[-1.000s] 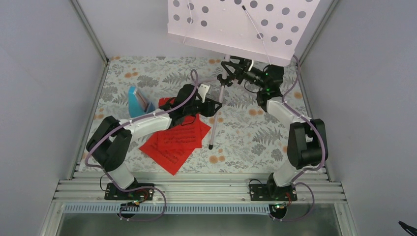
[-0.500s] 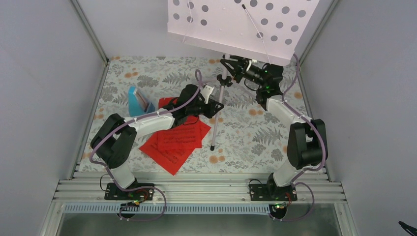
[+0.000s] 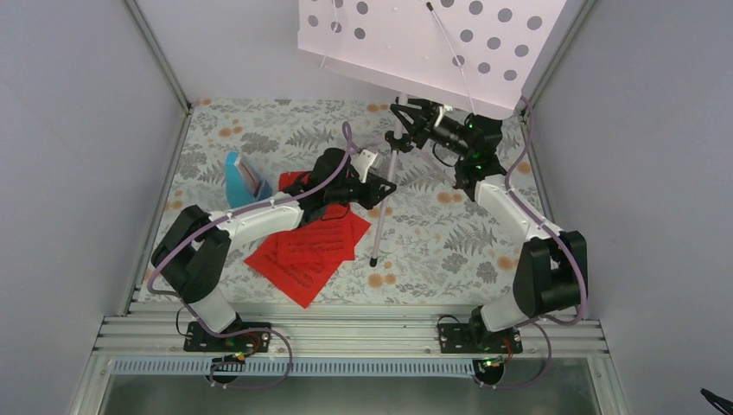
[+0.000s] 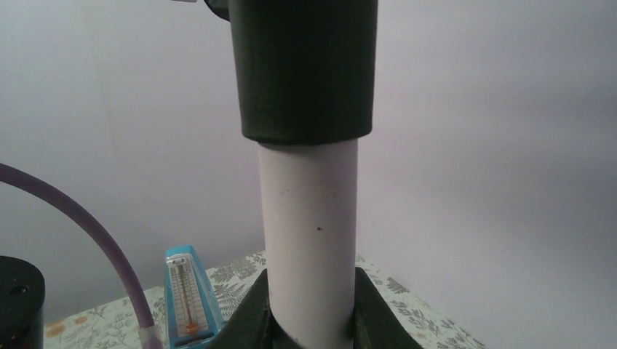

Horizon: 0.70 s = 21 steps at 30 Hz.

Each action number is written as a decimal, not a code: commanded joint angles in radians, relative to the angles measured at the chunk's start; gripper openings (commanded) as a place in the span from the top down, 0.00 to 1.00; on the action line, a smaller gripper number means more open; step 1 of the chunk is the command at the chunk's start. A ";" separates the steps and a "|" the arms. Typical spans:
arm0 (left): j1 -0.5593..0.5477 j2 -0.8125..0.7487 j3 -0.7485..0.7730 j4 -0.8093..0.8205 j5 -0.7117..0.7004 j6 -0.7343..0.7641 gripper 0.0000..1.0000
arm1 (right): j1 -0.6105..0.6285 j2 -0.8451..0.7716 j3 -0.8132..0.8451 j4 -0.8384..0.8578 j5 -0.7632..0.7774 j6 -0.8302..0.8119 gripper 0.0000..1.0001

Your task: Pack up the instrument practice props

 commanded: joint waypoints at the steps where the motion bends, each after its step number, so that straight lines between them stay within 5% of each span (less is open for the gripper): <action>1: 0.020 -0.078 0.023 0.191 -0.057 -0.004 0.98 | 0.045 -0.091 -0.010 -0.002 -0.021 0.059 0.96; 21: 0.017 -0.129 0.061 0.242 -0.037 -0.029 0.98 | 0.079 -0.180 -0.060 -0.053 0.020 0.051 0.96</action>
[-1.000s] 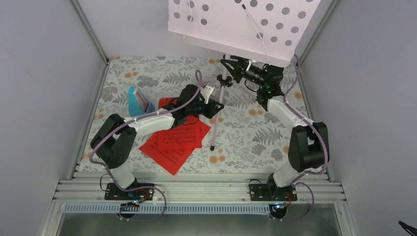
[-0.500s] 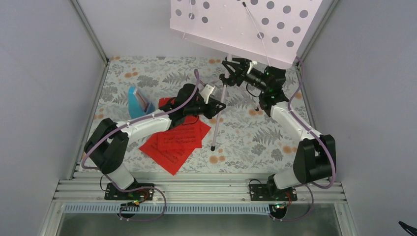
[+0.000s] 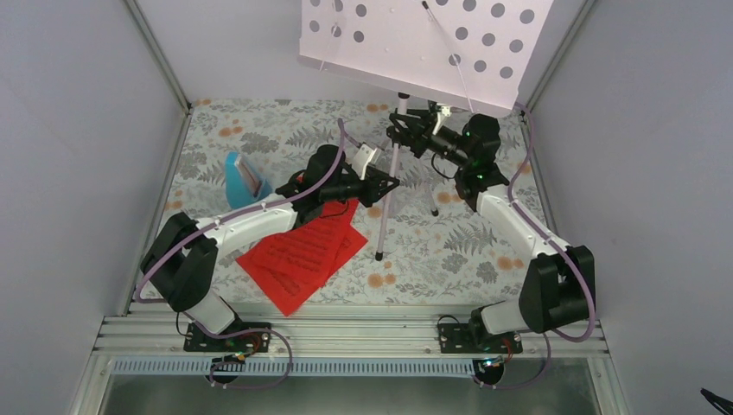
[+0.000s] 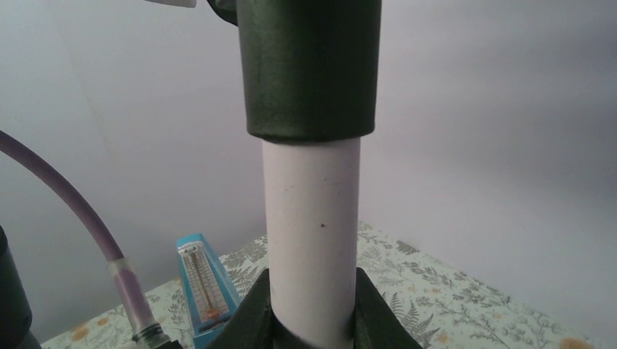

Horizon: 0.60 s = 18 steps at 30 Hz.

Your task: Pack up the instrument practice props

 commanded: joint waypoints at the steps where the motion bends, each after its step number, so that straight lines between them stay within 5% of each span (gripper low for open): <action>1: 0.026 -0.055 0.064 0.219 -0.075 -0.045 0.97 | 0.045 -0.089 0.008 0.072 -0.070 0.022 0.96; 18: 0.021 -0.040 0.078 0.192 -0.089 -0.011 0.97 | 0.060 -0.175 0.012 -0.011 0.026 0.021 0.96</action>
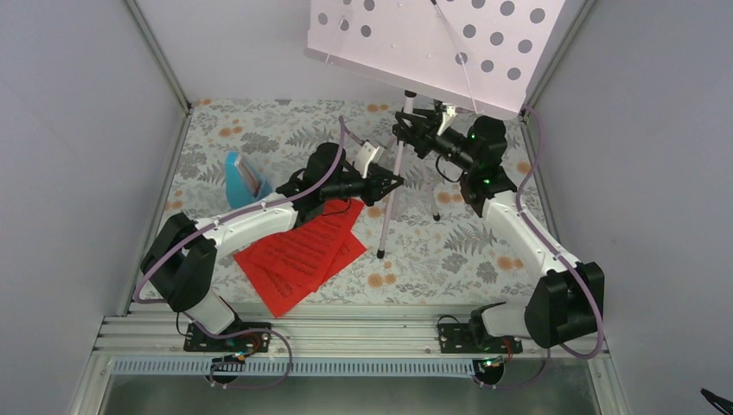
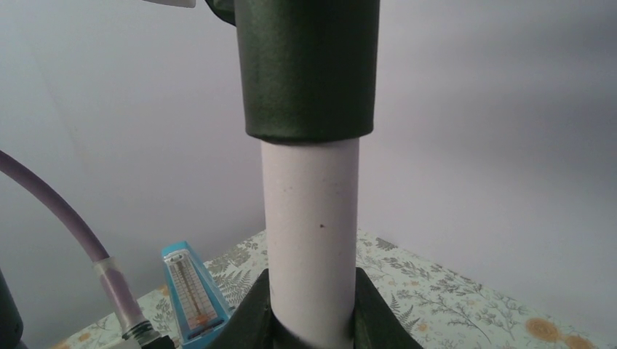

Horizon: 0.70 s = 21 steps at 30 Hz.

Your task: Pack up the instrument practice props

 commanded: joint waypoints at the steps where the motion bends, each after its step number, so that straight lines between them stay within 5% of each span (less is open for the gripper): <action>1: 0.027 -0.036 0.046 0.158 -0.136 -0.022 0.97 | 0.047 -0.102 0.013 0.088 -0.053 0.023 0.96; 14: 0.023 0.030 0.001 0.162 -0.127 0.017 0.85 | 0.049 -0.137 -0.008 0.084 -0.017 0.021 0.96; 21: 0.023 0.050 -0.006 0.156 -0.146 0.037 0.69 | 0.049 -0.133 -0.011 0.084 -0.012 0.022 0.96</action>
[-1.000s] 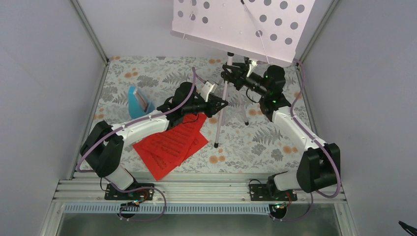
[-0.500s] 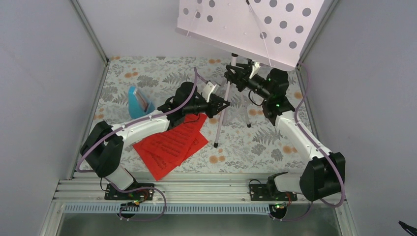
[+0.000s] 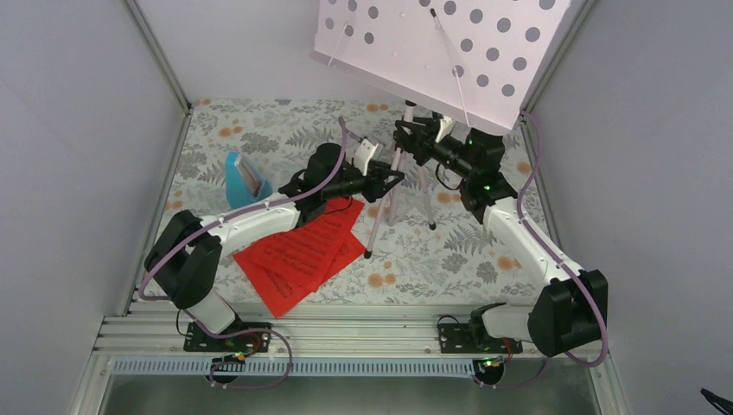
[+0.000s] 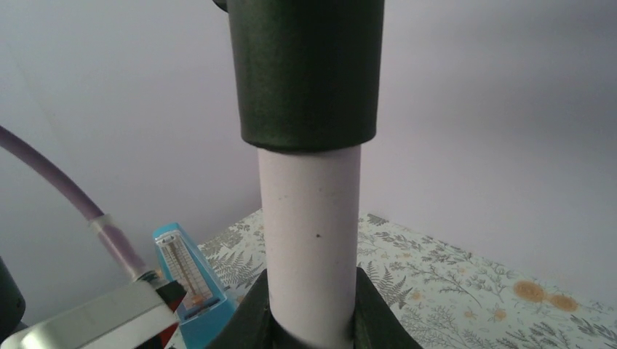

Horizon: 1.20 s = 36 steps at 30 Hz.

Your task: Pack up the instrument practice props

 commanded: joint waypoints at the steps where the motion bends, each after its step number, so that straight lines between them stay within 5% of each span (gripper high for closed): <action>1: 0.022 0.024 0.004 0.080 -0.102 0.015 0.68 | 0.029 -0.082 0.029 0.164 -0.078 0.040 0.96; 17: 0.036 -0.049 -0.048 0.046 -0.166 0.083 0.33 | 0.029 -0.085 0.032 0.146 -0.053 0.028 0.96; 24: 0.102 -0.019 -0.014 0.060 0.087 0.165 0.05 | 0.029 -0.088 0.035 0.138 -0.058 0.024 0.96; 36: 0.106 0.106 0.104 0.053 0.196 0.275 0.00 | 0.029 -0.096 0.025 0.146 -0.056 0.039 0.96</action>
